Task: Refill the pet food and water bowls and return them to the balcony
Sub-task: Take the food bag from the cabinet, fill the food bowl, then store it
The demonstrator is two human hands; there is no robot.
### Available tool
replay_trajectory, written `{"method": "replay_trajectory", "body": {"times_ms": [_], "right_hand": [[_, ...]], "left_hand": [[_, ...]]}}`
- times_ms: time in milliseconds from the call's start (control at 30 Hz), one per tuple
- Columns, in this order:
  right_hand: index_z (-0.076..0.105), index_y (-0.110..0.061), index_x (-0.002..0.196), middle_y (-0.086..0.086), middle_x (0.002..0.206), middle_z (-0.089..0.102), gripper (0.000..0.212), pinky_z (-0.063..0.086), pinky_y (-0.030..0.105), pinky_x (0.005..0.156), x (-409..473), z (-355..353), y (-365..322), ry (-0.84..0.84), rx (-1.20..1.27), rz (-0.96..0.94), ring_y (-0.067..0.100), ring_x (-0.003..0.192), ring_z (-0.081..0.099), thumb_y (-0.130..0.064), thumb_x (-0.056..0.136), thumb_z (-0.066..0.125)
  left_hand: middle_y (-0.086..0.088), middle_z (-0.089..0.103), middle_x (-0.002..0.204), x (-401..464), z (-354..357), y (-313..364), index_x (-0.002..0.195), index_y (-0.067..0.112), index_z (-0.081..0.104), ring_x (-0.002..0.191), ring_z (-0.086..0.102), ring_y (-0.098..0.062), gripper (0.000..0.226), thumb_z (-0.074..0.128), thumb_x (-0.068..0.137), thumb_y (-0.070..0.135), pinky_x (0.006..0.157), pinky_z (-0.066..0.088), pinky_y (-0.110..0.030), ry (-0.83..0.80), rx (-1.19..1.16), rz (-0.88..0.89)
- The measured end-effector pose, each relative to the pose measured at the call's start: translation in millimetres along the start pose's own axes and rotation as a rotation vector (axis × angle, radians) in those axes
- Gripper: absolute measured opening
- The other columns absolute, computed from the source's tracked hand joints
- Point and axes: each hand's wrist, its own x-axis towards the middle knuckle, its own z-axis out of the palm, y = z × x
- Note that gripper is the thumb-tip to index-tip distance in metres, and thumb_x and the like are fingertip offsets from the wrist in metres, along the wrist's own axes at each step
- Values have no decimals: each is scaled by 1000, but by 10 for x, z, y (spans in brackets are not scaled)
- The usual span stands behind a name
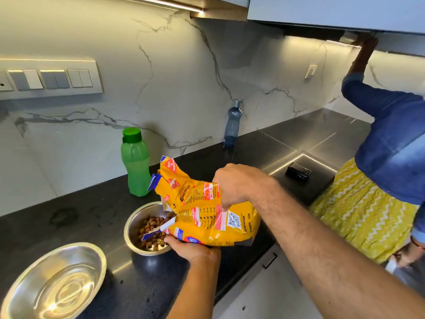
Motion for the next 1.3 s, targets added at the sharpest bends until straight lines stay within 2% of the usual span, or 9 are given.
{"method": "replay_trajectory", "body": {"times_ms": [167, 233, 300, 400, 533, 800, 933, 1133, 1300], "right_hand": [[59, -27, 98, -7, 87, 58, 37, 56, 39, 78, -2, -19, -43, -19, 0, -15, 18, 91, 66, -36, 77, 89], [55, -28, 96, -6, 90, 59, 40, 57, 41, 82, 3, -28, -60, -22, -8, -15, 19, 93, 66, -36, 77, 89], [53, -27, 93, -5, 91, 61, 40, 55, 37, 76, 1, -37, -53, -23, 2, -7, 17, 90, 66, -36, 78, 89], [53, -28, 84, -7, 84, 58, 37, 44, 31, 64, -16, -36, -18, -15, 33, 6, 16, 83, 62, -34, 79, 88], [56, -26, 89, -6, 86, 61, 33, 39, 28, 58, -33, -24, -7, -21, 54, 8, 15, 84, 63, -33, 81, 87], [57, -26, 90, -6, 86, 60, 32, 45, 31, 67, -38, -45, -31, -26, 45, -2, 16, 87, 64, -34, 82, 86], [66, -26, 103, -6, 91, 62, 30, 50, 33, 73, -42, -69, -66, -34, 40, -18, 16, 90, 65, -34, 82, 86], [54, -28, 84, -8, 82, 58, 33, 46, 32, 68, -18, -62, -74, -23, 21, -12, 15, 85, 63, -34, 82, 86], [59, -28, 96, -8, 84, 57, 30, 43, 30, 67, -19, -43, -73, -30, 28, -13, 14, 85, 60, -34, 83, 86]], "left_hand": [[-2, 75, 117, -44, 16, 4, 119, 35, 70, 100, 74, -29, 72, 27, 88, 83, 76, 61, -44, -59, -27, -10], [-3, 74, 119, -49, 41, 15, 123, 34, 69, 101, 73, -29, 74, 25, 89, 83, 79, 60, -45, -93, -39, -5], [-3, 75, 118, -54, 56, 22, 123, 34, 69, 102, 73, -30, 73, 26, 88, 82, 83, 59, -47, -99, -39, -10], [-2, 78, 108, -45, 43, 21, 118, 32, 70, 93, 76, -27, 65, 33, 91, 78, 70, 62, -42, -31, -40, 10], [0, 79, 102, -32, 33, 15, 114, 31, 68, 101, 71, -29, 57, 36, 94, 74, 80, 57, -45, 58, -27, 19], [0, 79, 99, -67, 53, 36, 111, 32, 69, 86, 77, -25, 59, 38, 90, 78, 60, 61, -38, 20, -71, 6], [-2, 78, 108, -69, 48, 8, 115, 33, 69, 92, 76, -27, 64, 39, 87, 81, 78, 58, -45, -45, -48, -9], [-2, 77, 108, -33, 47, 15, 115, 31, 70, 90, 76, -27, 62, 37, 90, 77, 74, 59, -44, -35, -44, -12], [-3, 77, 111, -27, 33, 16, 119, 31, 69, 100, 73, -29, 62, 37, 91, 77, 87, 56, -49, -39, -32, -27]]}}
